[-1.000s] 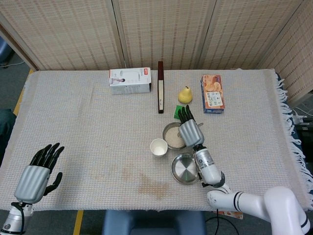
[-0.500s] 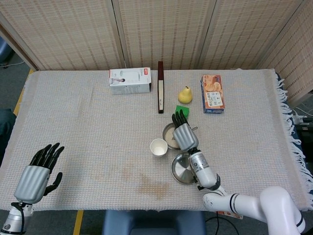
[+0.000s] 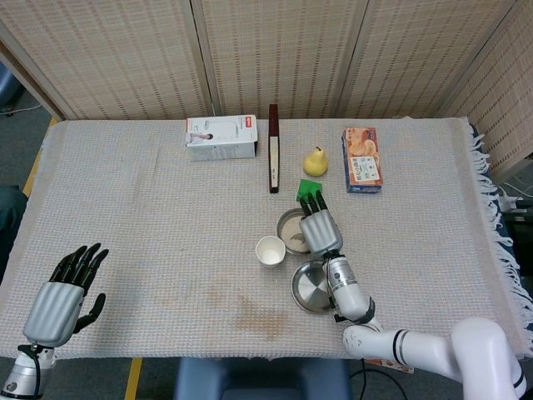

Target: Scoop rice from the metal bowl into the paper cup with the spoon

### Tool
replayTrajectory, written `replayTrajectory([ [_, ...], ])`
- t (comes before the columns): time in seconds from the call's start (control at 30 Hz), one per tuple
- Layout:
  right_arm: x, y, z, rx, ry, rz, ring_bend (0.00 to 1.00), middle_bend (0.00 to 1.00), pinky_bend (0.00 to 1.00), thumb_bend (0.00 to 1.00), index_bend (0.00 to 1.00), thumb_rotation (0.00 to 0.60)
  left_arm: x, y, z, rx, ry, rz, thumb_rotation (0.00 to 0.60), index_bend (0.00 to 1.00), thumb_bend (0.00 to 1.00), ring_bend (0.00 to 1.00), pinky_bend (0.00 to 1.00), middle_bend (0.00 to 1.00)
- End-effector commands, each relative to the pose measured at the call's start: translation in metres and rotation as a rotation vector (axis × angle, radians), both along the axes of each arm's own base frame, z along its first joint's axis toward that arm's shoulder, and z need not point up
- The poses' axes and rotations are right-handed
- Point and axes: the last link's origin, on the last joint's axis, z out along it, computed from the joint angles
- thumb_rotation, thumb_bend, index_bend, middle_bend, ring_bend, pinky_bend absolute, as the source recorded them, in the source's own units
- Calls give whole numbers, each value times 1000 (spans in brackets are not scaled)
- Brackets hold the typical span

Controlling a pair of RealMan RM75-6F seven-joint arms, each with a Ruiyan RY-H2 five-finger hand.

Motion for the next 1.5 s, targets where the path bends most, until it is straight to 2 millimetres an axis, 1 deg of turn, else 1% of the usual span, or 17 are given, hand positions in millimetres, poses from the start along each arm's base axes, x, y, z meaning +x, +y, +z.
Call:
replayTrajectory([
  [0.03, -2, -3, 6, 4, -57, -43, 0, 81, 0, 399, 687, 600, 0, 0, 0, -4, -7, 4, 600, 0, 453, 0, 128, 0],
  [0.2, -9, -5, 14, 16, -164, -119, 0, 85, 0, 399, 691, 600, 0, 0, 0, -4, -4, 3, 600, 0, 452, 0, 129, 0],
  [0.33, -23, -8, 21, 31, -262, -215, 0, 87, 0, 399, 694, 600, -1, 0, 0, -1, -1, 3, 600, 0, 453, 0, 128, 0],
  [0.47, -32, -11, 23, 50, -313, -281, 0, 88, 0, 399, 694, 600, 0, 0, -1, -6, 1, 1, 600, 0, 453, 0, 128, 0],
  [0.63, -33, -11, 21, 67, -318, -292, 0, 88, 0, 400, 693, 600, 0, -1, -2, -2, 4, 3, 600, 0, 452, 0, 128, 0],
  [0.93, -26, -11, 26, 68, -344, -273, 0, 88, 0, 399, 688, 600, -1, 1, -1, -1, 2, 8, 600, 0, 453, 0, 129, 0],
  [1.1, -18, -9, 31, 76, -396, -266, 0, 88, 0, 399, 692, 600, 0, 0, -1, 0, 0, 6, 600, 0, 453, 0, 128, 0],
  [1.33, 4, -6, 46, 71, -471, -220, 0, 90, 0, 400, 692, 600, -1, 0, -1, -3, 4, 9, 600, 0, 452, 0, 128, 0],
  [1.5, 20, -4, 55, 74, -494, -195, 0, 92, 0, 400, 691, 600, -1, 0, -1, -4, 3, 9, 600, 0, 454, 0, 128, 0],
])
